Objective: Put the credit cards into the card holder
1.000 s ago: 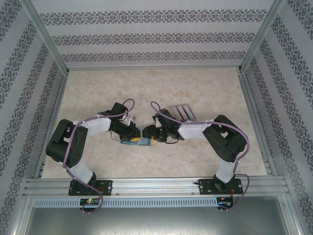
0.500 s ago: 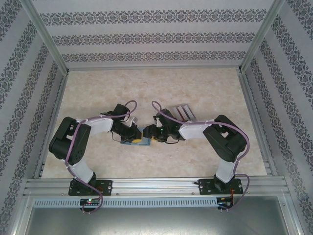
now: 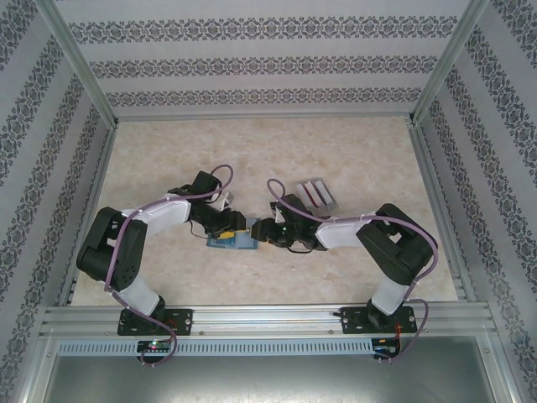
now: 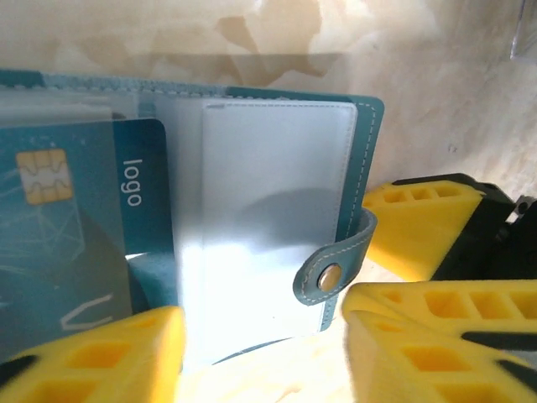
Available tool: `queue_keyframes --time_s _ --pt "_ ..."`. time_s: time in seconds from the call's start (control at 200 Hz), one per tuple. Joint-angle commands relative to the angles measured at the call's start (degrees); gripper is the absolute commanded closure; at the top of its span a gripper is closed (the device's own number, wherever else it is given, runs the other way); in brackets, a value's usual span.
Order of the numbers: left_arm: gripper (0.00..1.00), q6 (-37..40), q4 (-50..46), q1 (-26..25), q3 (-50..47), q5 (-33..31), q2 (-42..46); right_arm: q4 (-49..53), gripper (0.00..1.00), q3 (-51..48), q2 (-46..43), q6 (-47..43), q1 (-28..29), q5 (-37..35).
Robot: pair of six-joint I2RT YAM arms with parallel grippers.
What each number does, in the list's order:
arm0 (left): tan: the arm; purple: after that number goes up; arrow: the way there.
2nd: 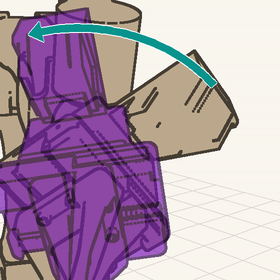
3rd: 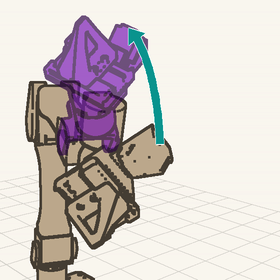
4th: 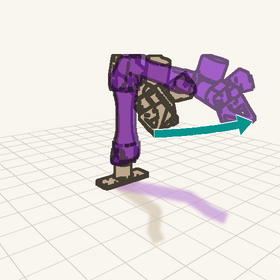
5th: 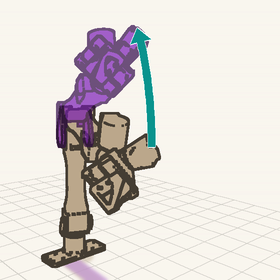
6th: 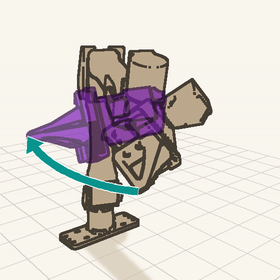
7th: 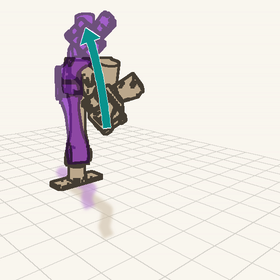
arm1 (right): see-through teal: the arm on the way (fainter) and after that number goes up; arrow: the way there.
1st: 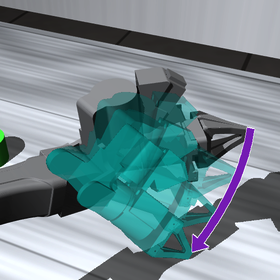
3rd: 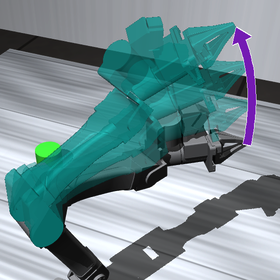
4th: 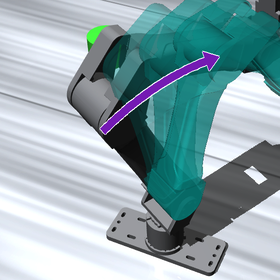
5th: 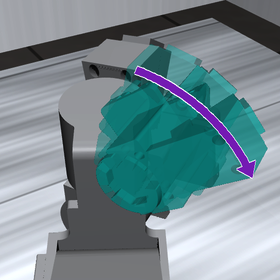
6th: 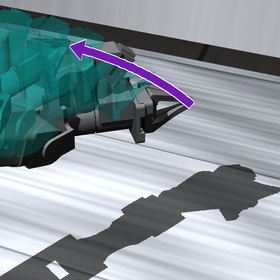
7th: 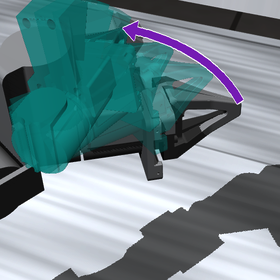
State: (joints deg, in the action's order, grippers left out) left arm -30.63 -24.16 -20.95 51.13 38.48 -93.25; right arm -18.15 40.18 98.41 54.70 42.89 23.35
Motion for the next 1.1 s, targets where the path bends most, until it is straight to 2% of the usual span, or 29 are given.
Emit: queue_keyframes --time_s 0.0,0.21,0.36,0.515,0.794,0.949,1.094 --pt "0.36 2.20 -3.59 -1.00 0.99 -2.47 1.50 0.85 0.46 -3.83 -3.13 0.87 -0.13 -3.65" --pt "0.22 3.56 -6.62 -4.37 1.48 -8.90 3.55 2.31 0.53 -6.71 -10.34 -0.27 -2.20 -5.67" --pt "0.18 4.32 -9.54 -9.10 4.12 -15.42 1.94 3.13 0.54 -8.66 -14.82 -1.40 -5.44 -6.25" --pt "0.17 6.07 -13.89 -12.81 7.95 -25.20 -1.59 3.48 0.54 -10.21 -18.09 -2.58 -8.12 -5.98" --pt "0.12 7.69 -15.07 -14.93 10.35 -27.82 -7.47 4.67 0.53 -11.94 -21.36 -3.92 -10.36 -5.57" --pt "0.19 7.34 -15.88 -15.18 11.40 -30.53 -8.75 4.64 0.53 -12.57 -22.01 -4.26 -11.33 -4.99" --pt "0.39 7.60 -17.08 -15.24 11.76 -32.58 -8.36 5.13 0.53 -13.00 -22.39 -4.64 -11.95 -4.48"
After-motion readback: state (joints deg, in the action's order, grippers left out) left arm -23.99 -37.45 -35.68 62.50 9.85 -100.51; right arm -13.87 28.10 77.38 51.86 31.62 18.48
